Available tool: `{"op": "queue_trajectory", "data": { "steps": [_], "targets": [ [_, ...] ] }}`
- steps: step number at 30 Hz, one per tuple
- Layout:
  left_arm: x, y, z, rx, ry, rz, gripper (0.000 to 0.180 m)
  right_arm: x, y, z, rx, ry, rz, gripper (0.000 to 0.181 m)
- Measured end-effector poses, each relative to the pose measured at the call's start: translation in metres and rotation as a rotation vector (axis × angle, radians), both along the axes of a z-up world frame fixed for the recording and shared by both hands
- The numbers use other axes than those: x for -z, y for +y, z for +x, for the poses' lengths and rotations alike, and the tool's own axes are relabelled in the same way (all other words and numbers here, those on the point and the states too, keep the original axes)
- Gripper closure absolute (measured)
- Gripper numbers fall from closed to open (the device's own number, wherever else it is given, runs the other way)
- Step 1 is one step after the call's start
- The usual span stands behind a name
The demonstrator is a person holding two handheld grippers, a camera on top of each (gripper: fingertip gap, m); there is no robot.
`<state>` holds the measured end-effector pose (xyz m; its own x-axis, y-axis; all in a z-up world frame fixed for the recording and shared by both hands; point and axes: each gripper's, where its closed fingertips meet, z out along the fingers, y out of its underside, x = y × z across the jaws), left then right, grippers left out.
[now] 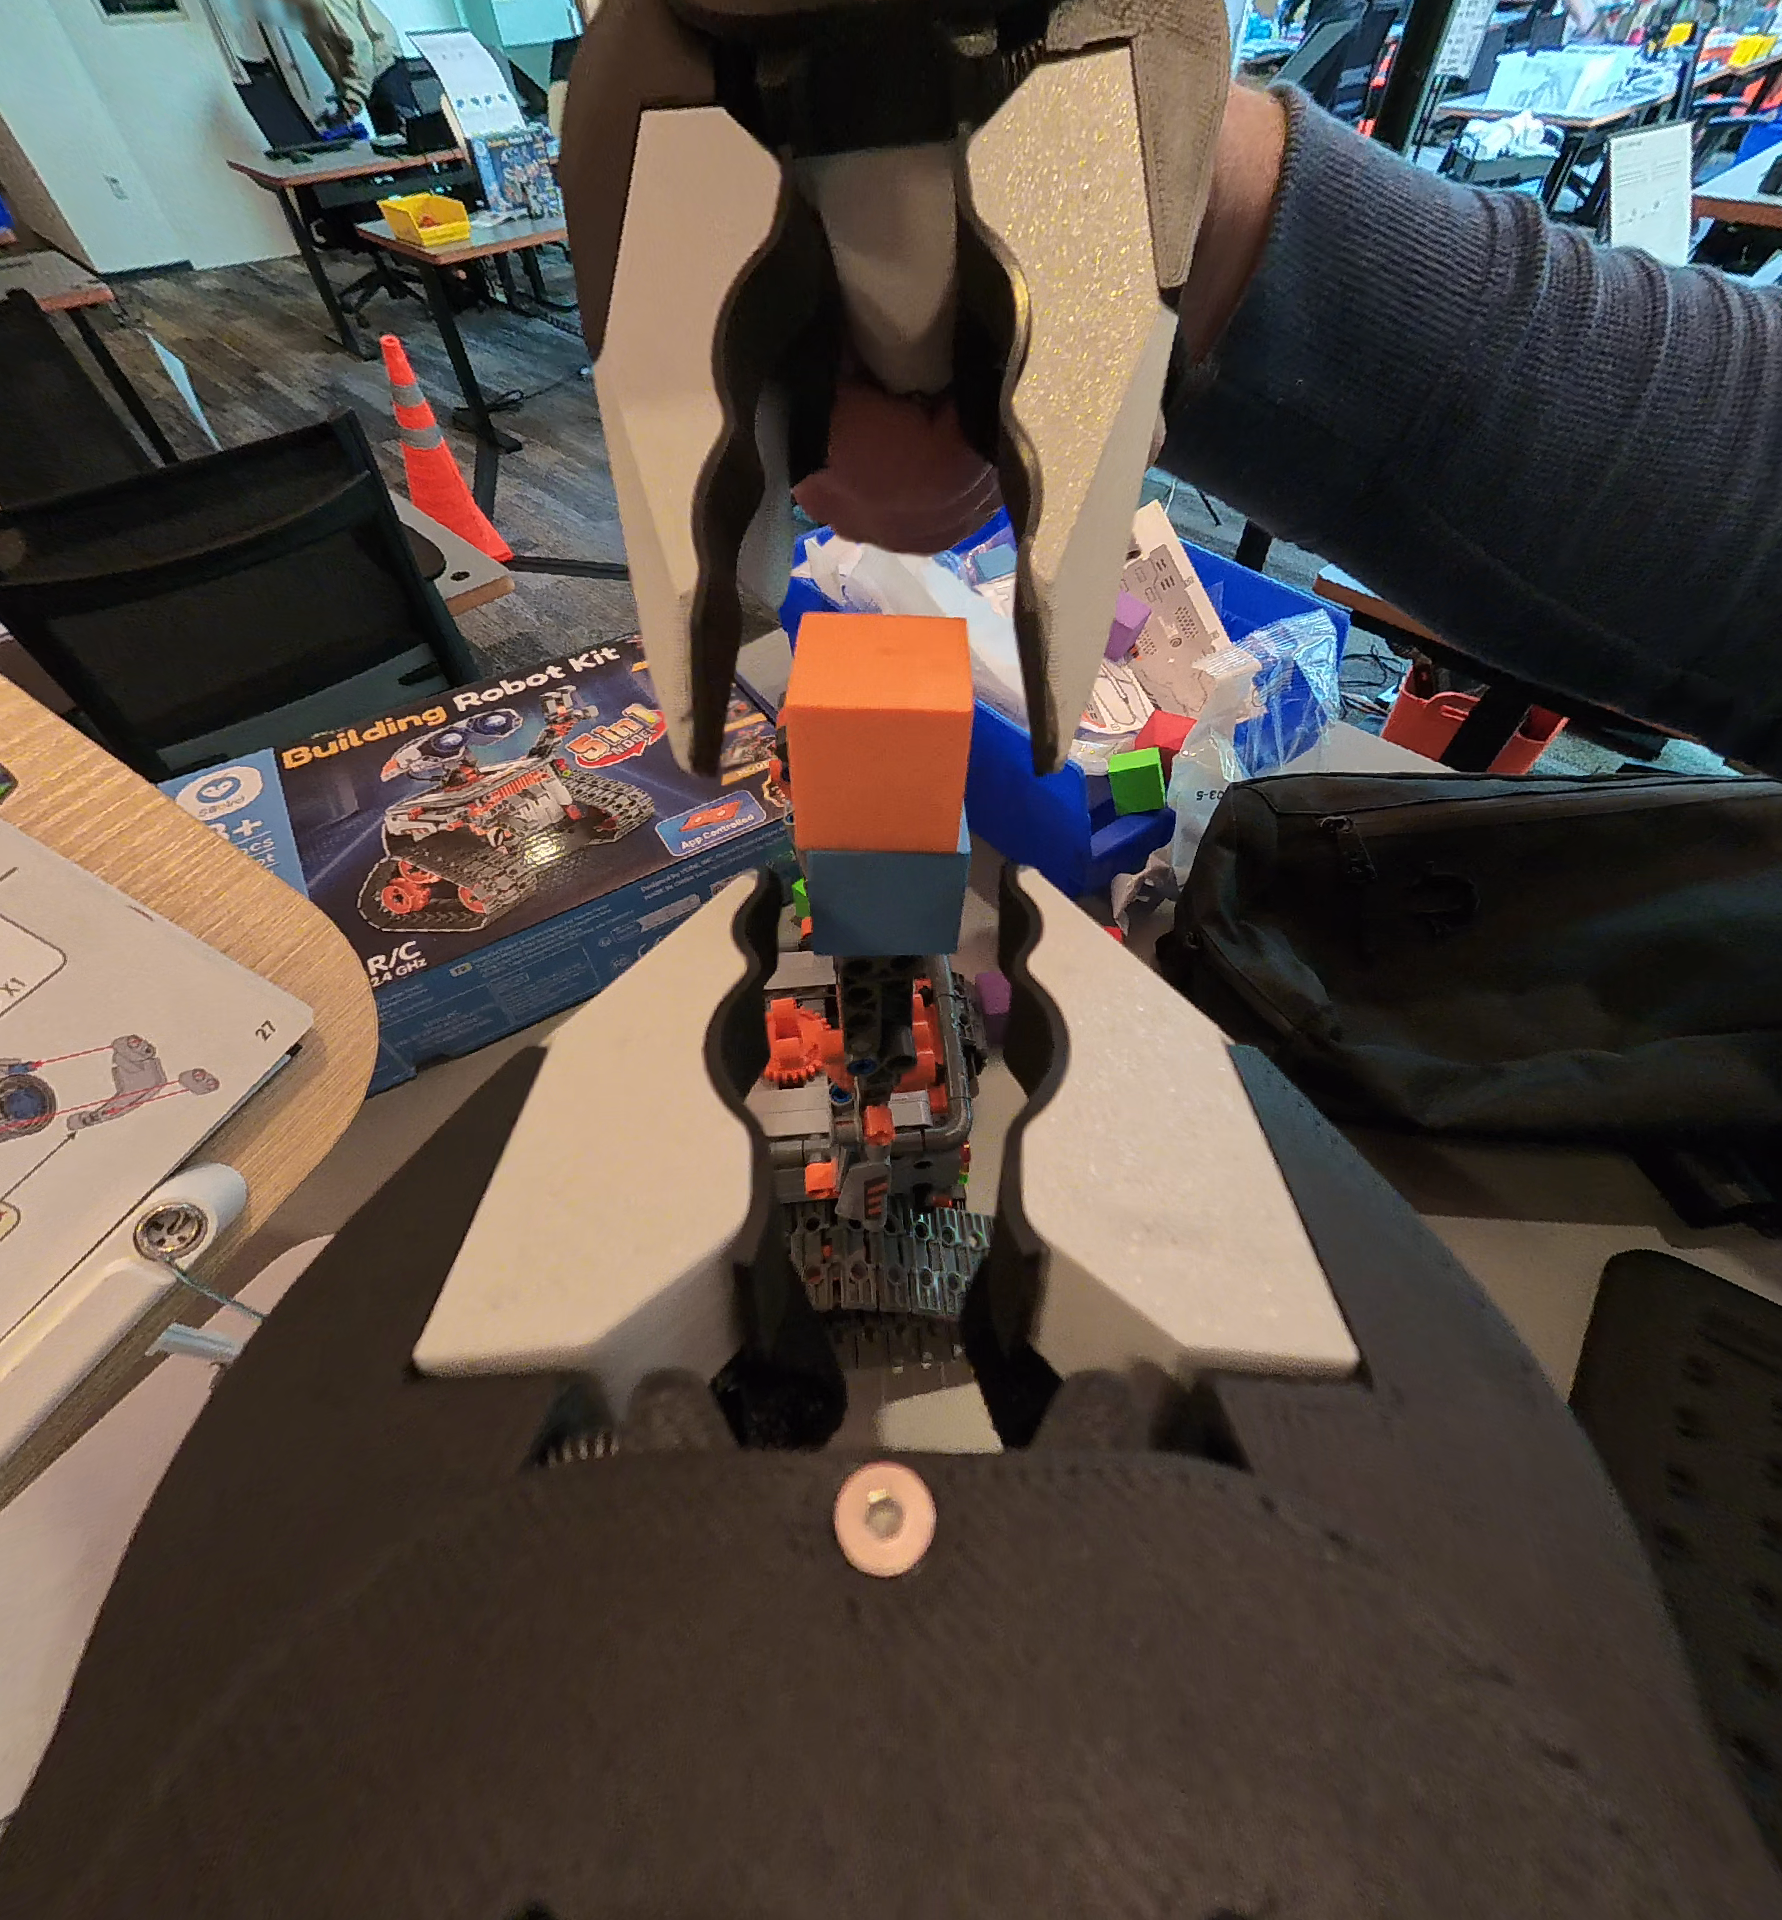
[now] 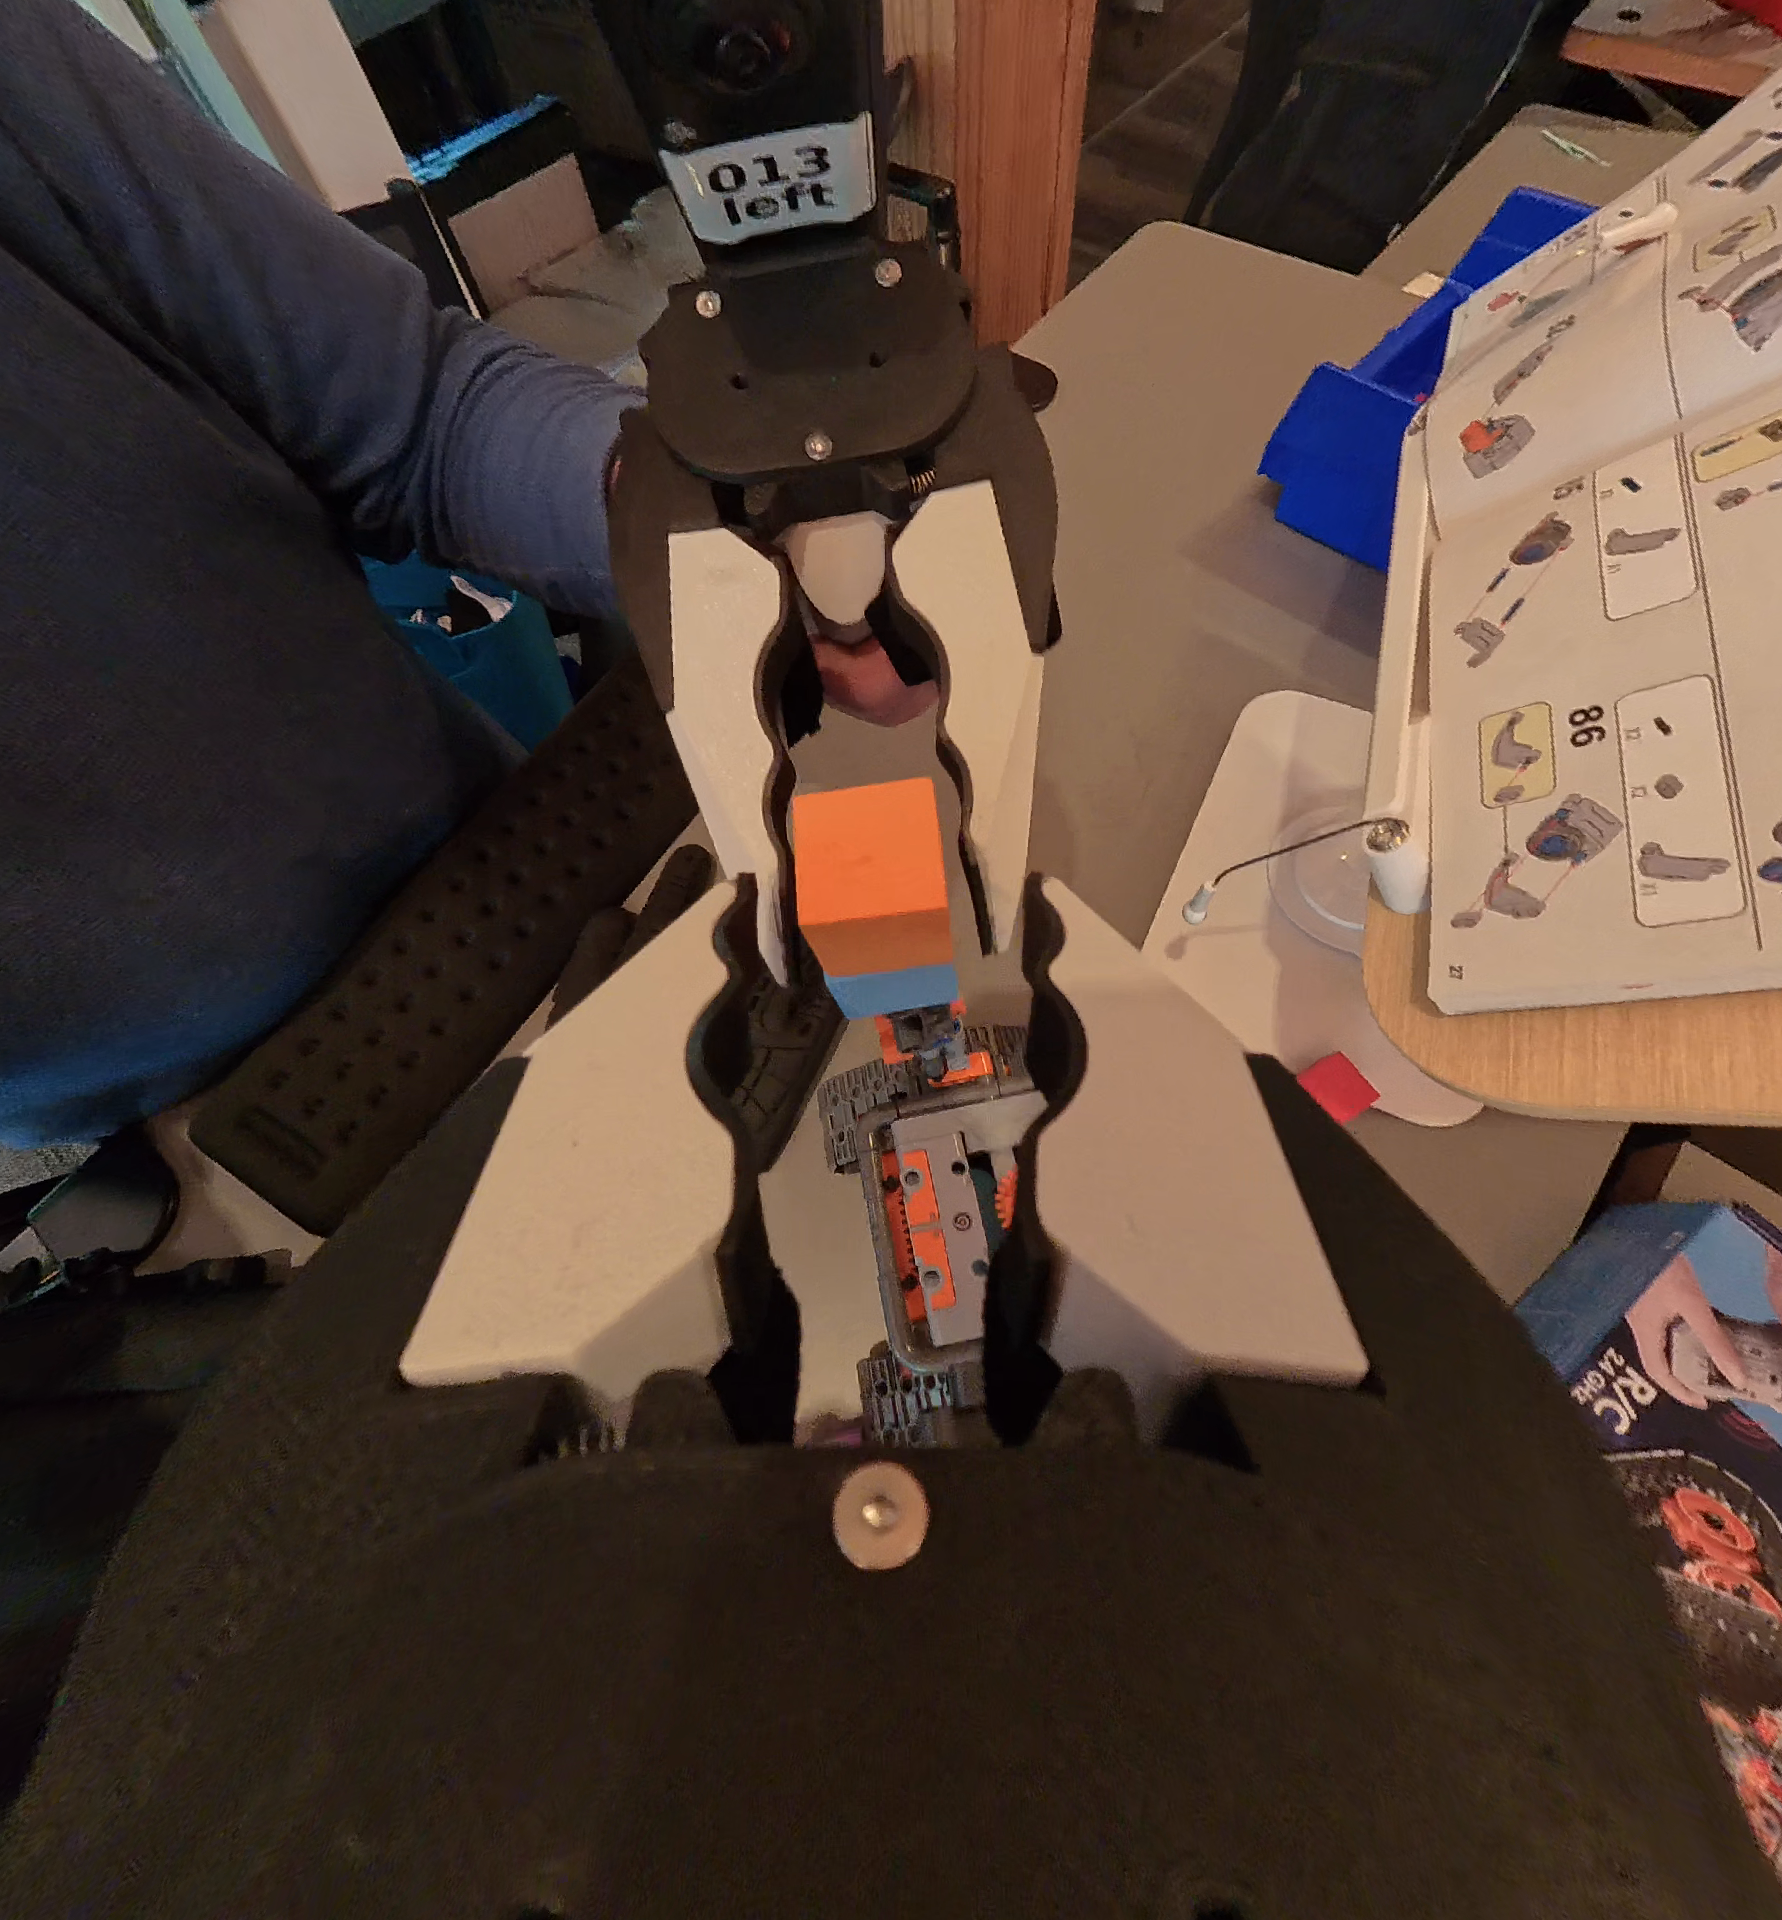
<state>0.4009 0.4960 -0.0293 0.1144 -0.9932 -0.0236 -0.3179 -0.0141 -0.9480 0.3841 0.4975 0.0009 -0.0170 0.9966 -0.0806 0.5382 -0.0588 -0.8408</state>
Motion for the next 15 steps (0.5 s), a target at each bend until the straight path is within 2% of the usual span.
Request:
{"op": "queue_trajectory", "data": {
  "steps": [4, 15],
  "targets": [
    [-0.003, -0.002, -0.006, -0.005, -0.017, 0.003, 0.133, 0.007, -0.001, 0.008, 0.029, -0.015, 0.006, 0.129],
    [0.017, 0.002, -0.037, -0.034, 0.030, 0.036, 0.131, 0.020, -0.003, 0.017, 0.087, -0.087, 0.053, 0.131]
  ]
}}
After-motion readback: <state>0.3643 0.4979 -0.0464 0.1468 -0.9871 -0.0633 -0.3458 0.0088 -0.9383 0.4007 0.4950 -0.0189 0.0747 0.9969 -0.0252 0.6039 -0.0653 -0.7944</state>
